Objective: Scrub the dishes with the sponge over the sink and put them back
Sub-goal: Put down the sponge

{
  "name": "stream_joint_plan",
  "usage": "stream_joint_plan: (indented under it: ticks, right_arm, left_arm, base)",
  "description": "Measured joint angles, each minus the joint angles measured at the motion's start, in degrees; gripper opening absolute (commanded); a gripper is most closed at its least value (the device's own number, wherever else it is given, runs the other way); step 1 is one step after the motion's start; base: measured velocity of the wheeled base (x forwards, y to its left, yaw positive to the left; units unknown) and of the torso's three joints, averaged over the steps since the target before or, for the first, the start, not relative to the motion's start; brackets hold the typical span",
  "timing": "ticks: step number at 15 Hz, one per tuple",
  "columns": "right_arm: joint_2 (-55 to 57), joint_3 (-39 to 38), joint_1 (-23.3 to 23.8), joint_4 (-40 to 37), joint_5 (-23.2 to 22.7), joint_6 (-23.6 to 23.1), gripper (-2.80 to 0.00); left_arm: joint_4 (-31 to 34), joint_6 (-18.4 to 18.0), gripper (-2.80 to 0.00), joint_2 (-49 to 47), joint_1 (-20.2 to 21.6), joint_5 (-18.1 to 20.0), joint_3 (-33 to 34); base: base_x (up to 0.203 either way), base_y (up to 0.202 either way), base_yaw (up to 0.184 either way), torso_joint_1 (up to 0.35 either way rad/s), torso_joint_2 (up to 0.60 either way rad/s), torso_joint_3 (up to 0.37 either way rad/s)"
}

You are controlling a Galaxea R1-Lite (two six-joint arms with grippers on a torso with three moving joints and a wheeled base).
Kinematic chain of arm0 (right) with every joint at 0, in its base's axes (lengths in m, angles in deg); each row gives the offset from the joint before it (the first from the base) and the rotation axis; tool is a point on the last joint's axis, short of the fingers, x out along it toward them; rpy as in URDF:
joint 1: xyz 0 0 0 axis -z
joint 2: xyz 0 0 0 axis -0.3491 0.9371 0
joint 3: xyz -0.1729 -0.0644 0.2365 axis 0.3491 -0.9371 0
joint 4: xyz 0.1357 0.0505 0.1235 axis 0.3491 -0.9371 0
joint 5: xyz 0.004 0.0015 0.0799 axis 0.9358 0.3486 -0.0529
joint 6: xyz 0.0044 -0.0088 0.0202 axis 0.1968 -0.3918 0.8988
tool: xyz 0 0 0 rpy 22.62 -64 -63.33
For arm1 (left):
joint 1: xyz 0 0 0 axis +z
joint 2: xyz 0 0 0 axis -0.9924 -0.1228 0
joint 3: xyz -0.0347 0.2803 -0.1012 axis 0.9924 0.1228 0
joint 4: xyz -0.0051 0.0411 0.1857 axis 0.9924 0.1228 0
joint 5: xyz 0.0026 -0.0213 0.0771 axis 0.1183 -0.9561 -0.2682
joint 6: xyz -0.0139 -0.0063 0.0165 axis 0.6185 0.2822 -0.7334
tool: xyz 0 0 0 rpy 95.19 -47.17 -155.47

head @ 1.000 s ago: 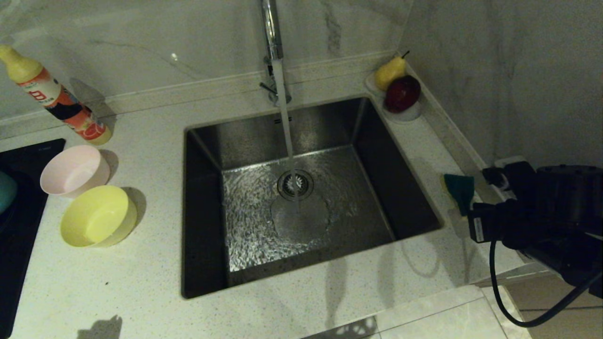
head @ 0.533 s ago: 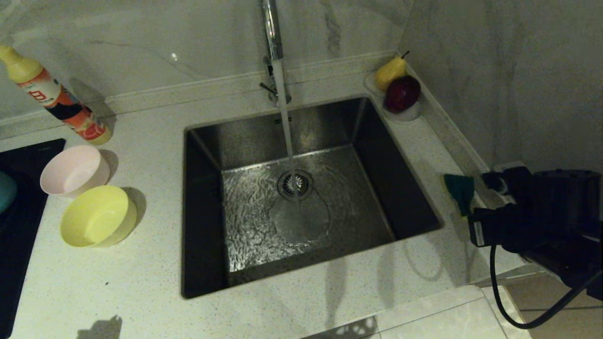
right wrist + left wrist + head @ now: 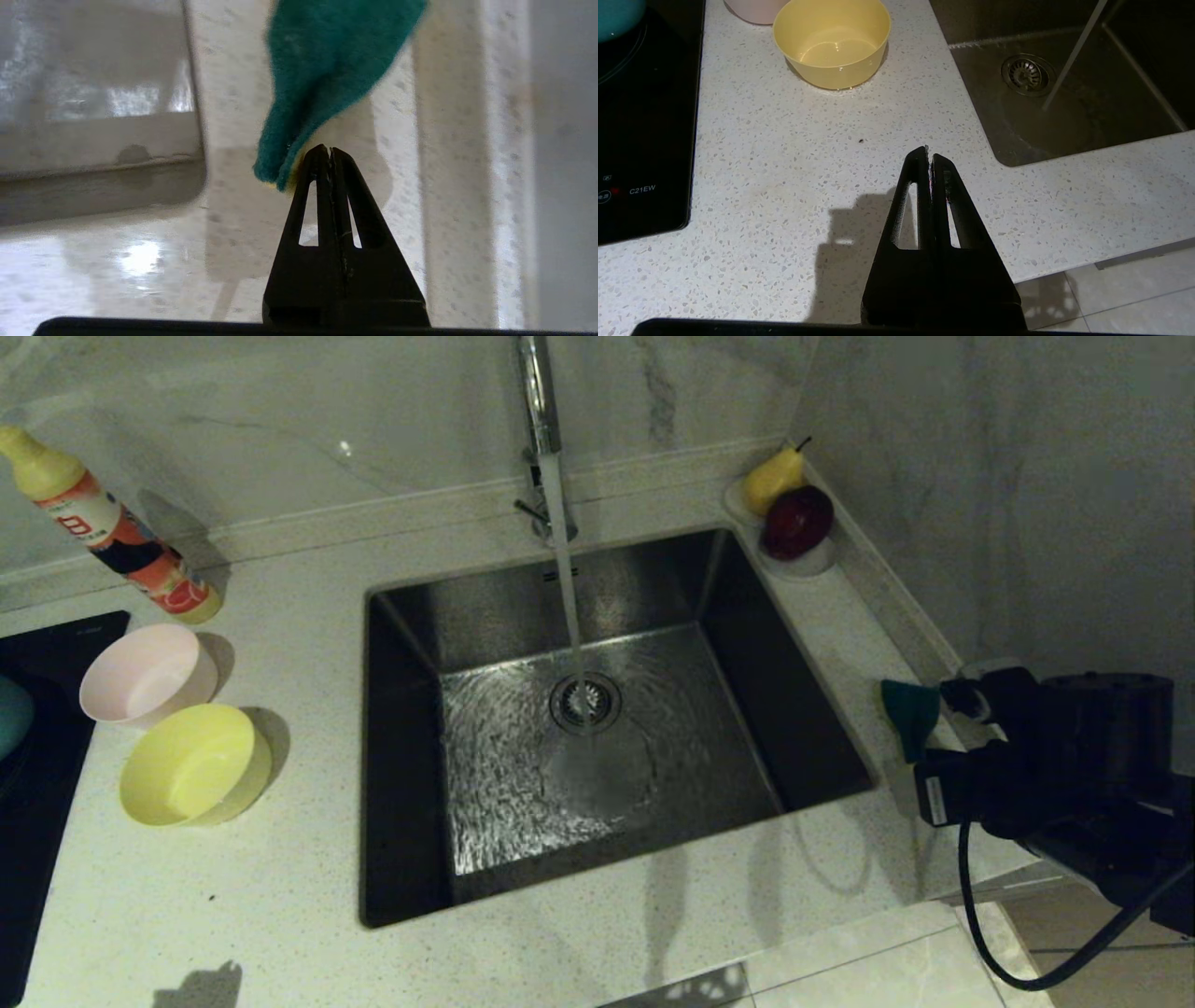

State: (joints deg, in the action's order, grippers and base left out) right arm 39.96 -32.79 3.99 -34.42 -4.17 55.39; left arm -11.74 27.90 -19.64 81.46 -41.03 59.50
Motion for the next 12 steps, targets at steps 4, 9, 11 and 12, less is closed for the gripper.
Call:
stream_joint_plan:
  ticks: [4, 9, 11, 12]
  right_arm:
    - [0.39, 0.67, -1.22, 0.04, 0.05, 0.19, -2.8]
    - [-2.51, 0.76, -1.76, 2.95, 0.15, -0.42, -2.8]
    - [-5.4, 0.17, -3.01, 4.17, -0.94, -0.56, -2.8]
    - [-7.02, 0.0, -3.8, 4.33, -1.3, -0.61, -2.8]
  left_arm:
    - [0.01, 0.0, -2.8, 0.0, 0.0, 0.0, 0.0]
    - [0.04, 0.01, -2.8, 0.0, 0.0, 0.0, 0.0]
    - [0.01, 0.01, -2.8, 0.0, 0.0, -0.02, 0.0]
    - [0.04, 0.0, -2.8, 0.0, 0.0, 0.01, 0.0]
  base:
    - [0.0, 0.0, 0.0, 0.0, 0.0, 0.0]
    - [0.0, 0.0, 0.0, 0.0, 0.0, 0.0]
    - [0.0, 0.0, 0.0, 0.0, 0.0, 0.0]
    - [0.0, 0.0, 0.0, 0.0, 0.0, 0.0]
